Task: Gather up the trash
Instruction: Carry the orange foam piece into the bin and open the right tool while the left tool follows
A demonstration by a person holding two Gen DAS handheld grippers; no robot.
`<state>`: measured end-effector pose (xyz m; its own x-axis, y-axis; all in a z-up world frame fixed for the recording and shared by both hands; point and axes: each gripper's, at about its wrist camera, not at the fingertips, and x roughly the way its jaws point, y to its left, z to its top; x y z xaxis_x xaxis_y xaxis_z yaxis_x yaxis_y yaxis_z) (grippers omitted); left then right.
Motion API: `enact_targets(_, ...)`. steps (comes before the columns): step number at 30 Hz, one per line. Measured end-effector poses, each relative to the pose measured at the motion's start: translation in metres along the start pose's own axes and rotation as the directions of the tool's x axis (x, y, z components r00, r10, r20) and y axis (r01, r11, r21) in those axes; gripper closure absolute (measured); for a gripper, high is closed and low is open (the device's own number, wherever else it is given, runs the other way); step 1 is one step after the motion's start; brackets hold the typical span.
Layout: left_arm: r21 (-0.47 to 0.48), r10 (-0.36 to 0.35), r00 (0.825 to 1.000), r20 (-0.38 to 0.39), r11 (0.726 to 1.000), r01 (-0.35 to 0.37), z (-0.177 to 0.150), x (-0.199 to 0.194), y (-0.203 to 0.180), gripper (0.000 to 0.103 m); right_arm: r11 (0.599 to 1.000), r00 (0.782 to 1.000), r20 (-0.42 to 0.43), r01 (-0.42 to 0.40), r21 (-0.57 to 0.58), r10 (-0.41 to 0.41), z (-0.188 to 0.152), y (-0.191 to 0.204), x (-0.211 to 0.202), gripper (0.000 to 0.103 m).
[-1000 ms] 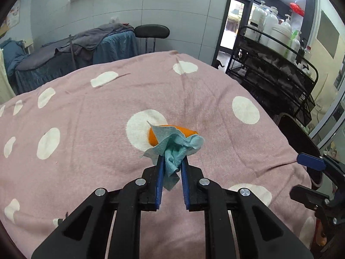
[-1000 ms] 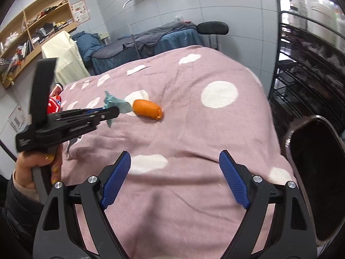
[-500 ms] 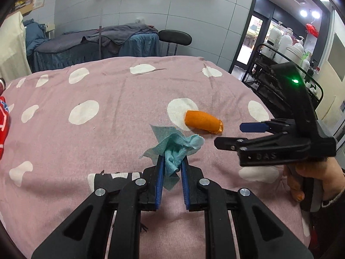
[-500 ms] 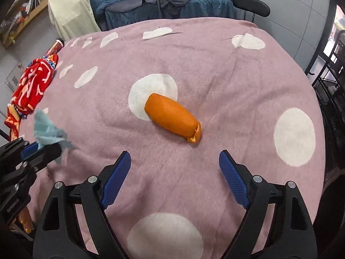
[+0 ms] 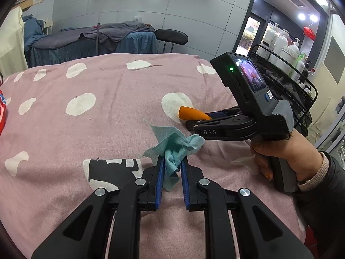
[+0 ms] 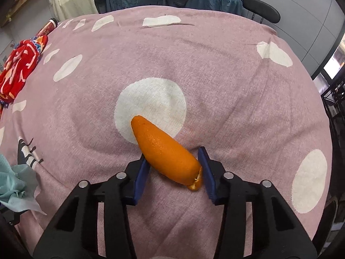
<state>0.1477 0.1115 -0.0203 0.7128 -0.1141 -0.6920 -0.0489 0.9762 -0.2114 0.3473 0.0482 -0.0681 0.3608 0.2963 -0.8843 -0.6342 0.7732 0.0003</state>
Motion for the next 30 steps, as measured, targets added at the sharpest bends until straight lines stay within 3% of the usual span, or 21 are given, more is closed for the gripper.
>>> enact_targets(9,0.013,-0.035,0.999,0.015,0.999,0.034,-0.004,-0.005,-0.014,0.088,0.996,0.992,0.120,-0.050,0.077,0.040,-0.025,-0.012,-0.052,0.063)
enact_targets(17,0.060,-0.091,0.995,0.028,0.994,0.089,-0.010,-0.009,-0.043,0.088,0.981,0.971,0.236,-0.083,0.177,0.040,-0.076,-0.039,-0.111,0.063)
enact_targets(24,0.146,-0.176,0.984,0.031,0.975,0.170,-0.014,-0.009,-0.090,0.088,0.955,0.948,0.313,-0.037,0.295,-0.060,-0.137,-0.074,-0.157,0.063)
enact_targets(30,0.229,-0.240,0.971,0.011,0.945,0.232,-0.019,-0.004,-0.132,0.088,0.910,0.936,0.324,-0.009,0.414,-0.137,-0.190,-0.111,-0.178,0.063)
